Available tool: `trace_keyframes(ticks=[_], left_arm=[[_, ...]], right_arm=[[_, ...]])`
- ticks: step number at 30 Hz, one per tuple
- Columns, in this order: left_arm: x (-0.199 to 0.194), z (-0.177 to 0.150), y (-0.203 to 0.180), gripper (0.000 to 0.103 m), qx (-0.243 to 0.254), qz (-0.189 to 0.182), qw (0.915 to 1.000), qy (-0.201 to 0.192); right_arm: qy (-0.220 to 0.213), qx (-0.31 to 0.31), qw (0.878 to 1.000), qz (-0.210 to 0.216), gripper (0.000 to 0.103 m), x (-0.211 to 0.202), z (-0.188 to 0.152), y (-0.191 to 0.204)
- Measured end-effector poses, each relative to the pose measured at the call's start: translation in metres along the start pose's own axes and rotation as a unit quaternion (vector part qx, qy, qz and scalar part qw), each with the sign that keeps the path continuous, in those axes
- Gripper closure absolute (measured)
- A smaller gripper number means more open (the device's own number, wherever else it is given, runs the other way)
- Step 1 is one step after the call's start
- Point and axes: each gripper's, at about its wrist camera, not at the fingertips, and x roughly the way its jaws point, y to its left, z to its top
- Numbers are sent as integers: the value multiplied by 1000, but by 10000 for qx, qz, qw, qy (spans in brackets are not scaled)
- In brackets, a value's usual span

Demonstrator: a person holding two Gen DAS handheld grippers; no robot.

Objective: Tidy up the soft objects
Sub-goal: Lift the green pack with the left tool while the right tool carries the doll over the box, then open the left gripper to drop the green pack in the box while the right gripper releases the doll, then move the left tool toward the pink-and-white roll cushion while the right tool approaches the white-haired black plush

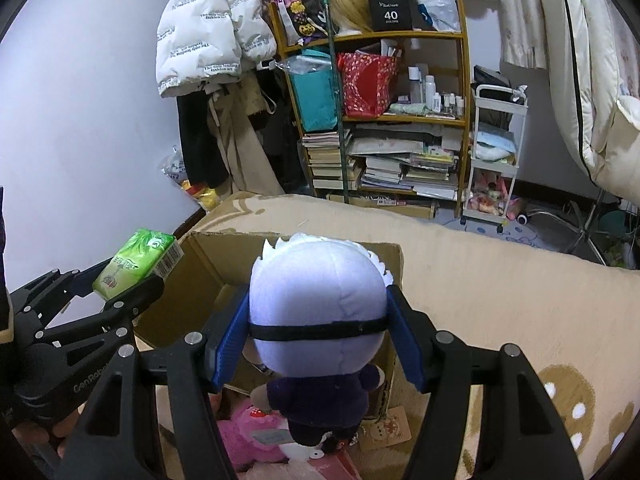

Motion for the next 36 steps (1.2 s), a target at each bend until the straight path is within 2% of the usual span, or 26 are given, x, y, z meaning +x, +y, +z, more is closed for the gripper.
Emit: trace_keyframes(ticks=[2,8,10,15,19,36], left_arm=[[1,-1,0,49,9,44,10000,-10],[-2,-2,-1,30,26,90,9999,-46],[-4,-1,-1,20,25,142,9999,-31],[-12,-4,6,13,-39,185,9998,28],[-25,-6,13,4,-62,286,9996,8],[-92,-40,45,2,-250,476,9986,6]], right_arm=[[22,37,10000,28,33,1,-1,-2],[65,66,10000,4,31,3,-2,-3],[37,90,10000,22,18,-1,-2,-3],[-128,118,9998,21,1,-16,0,-2],[-211,80,9997,-35,0,-32,2,0],[-346,-6,9993,-114,0,-94,-24,17]])
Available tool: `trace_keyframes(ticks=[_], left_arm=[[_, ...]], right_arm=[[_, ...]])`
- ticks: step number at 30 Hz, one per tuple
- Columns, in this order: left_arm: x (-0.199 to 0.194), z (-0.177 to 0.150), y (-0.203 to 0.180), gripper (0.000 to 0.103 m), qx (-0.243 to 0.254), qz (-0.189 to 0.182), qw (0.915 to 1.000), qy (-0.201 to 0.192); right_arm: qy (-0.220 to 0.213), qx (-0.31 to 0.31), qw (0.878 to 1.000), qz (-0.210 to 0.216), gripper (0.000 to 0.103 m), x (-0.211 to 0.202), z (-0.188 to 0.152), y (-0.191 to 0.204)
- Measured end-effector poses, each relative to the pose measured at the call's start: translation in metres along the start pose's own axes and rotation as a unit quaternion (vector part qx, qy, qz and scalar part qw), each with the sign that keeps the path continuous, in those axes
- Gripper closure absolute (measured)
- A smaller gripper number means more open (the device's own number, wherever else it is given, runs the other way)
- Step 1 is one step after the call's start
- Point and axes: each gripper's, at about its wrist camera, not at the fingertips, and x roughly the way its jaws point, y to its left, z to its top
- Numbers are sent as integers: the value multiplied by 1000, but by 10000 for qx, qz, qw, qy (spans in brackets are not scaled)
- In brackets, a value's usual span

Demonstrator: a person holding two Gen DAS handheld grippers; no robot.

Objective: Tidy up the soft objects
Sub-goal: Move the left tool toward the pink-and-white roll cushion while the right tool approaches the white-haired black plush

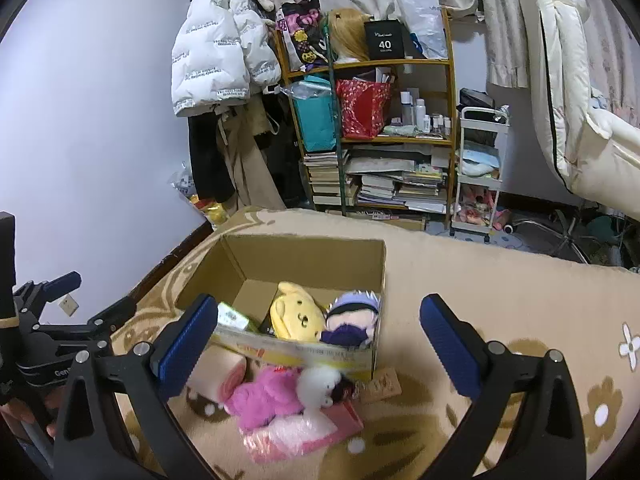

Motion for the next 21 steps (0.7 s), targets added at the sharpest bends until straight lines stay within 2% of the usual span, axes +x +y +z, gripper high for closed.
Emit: trace_keyframes(ticks=[6,10,21], left_arm=[[-6,-18,4,2,-2,8,10000,75],[-3,-29,0,2,103,-3,9998,191],[19,-56,-16,2,305,6,9986,439]], right_arm=[[58,61,9999,-70,0,-8,-20,0],[77,105,9999,34,0,-10,-29,-1],[487,44,9988,-55,0,18,-55,0]])
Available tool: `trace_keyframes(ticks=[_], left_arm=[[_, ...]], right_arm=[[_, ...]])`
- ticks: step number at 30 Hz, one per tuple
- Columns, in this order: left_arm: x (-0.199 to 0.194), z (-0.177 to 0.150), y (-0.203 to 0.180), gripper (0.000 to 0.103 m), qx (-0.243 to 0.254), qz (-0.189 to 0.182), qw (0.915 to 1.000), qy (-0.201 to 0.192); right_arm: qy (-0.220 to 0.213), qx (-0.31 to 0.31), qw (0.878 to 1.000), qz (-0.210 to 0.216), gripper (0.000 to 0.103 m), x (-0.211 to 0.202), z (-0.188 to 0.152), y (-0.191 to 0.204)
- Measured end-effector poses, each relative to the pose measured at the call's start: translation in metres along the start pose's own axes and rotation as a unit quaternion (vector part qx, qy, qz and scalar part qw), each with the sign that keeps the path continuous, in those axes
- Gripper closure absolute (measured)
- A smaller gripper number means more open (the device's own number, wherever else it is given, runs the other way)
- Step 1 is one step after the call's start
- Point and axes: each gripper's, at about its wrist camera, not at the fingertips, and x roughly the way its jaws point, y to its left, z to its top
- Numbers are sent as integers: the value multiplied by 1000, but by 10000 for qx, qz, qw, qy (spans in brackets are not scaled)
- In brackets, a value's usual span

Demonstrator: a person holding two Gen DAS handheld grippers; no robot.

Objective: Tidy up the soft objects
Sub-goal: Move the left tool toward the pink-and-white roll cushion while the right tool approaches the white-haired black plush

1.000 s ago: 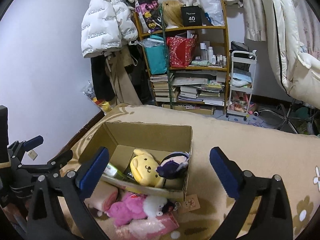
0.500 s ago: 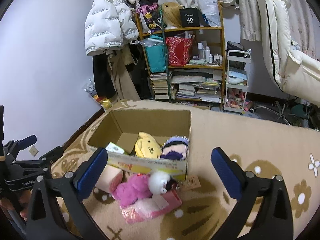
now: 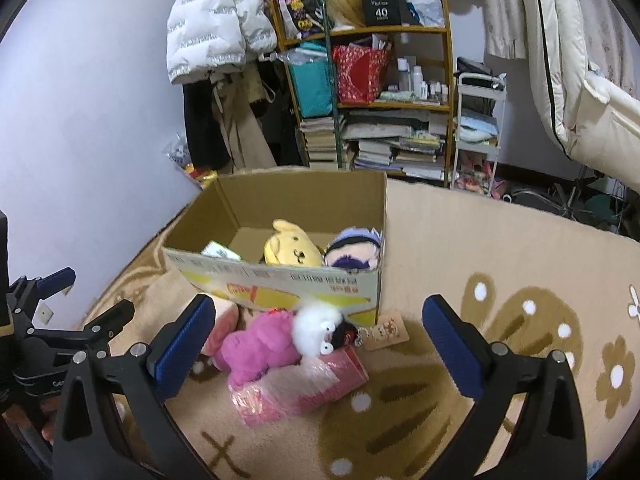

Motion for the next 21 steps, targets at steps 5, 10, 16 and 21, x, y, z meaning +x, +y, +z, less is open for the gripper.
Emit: trace_keyframes(ticks=[5,10,16,21], left_arm=[[18,-8,-8,2,64,-83,9998,191],[31,-11,-12,2,100,-132,9994,308],[41,-11,-17,2,93,-303,9988,371],[52,-11,-23,2,140,-365,9979,511]], right_arm=[[153,81,9998,-3,0,16,-5,-6],[329,147,9994,9,0,34,-11,-11],[567,211,9981,99,0,57,-16,-12],[723,301,9969,112,0,72,-22,-15]])
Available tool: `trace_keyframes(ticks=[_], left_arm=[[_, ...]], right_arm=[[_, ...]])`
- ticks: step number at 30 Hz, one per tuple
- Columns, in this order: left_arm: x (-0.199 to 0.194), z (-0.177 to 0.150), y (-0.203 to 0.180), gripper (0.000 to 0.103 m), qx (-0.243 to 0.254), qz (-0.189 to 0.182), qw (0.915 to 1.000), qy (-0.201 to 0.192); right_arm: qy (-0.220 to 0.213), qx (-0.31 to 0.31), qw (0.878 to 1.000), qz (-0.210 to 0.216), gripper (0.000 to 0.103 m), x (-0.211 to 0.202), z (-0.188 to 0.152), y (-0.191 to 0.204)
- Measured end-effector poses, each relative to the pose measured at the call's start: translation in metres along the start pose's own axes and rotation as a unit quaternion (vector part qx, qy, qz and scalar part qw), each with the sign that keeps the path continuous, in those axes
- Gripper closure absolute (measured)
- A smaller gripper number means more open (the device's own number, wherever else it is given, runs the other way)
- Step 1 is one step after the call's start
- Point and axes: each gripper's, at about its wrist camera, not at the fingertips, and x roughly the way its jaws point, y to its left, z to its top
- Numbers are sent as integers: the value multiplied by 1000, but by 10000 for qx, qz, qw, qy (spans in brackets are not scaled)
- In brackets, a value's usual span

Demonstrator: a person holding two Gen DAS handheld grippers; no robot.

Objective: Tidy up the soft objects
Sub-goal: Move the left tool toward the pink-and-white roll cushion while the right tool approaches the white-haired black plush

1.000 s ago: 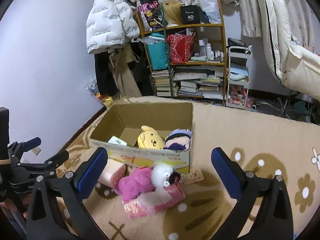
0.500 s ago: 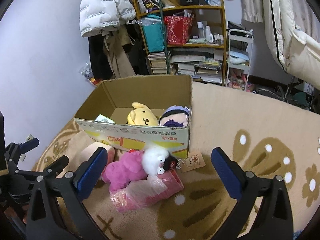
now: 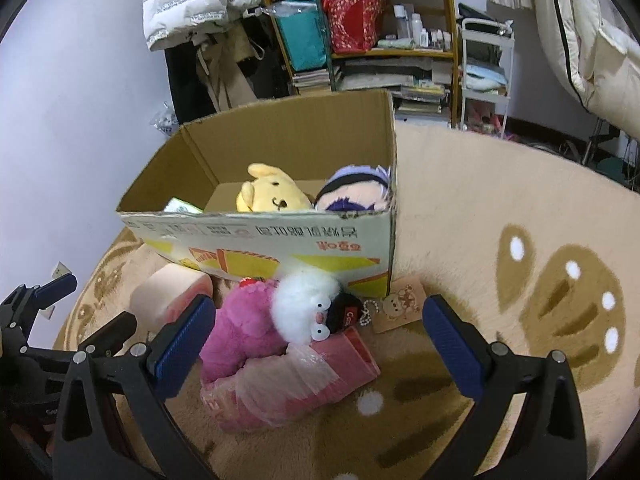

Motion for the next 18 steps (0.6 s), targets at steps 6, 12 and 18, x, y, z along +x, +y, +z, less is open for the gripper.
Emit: trace_keyframes(ticks=[6,12,18], left_arm=[[6,1,-8,2,58,-88,9999,31],[15,1,-12,2,32,-136,9999,-40],[28,-1,-15,2,21,-180,9998,72]], right_arm=[[161,125,9998,12,0,18,-3,-5],[332,340,9989,15,0,35,-5,-13],[403,314,9987,9,0,44,-5,-12]])
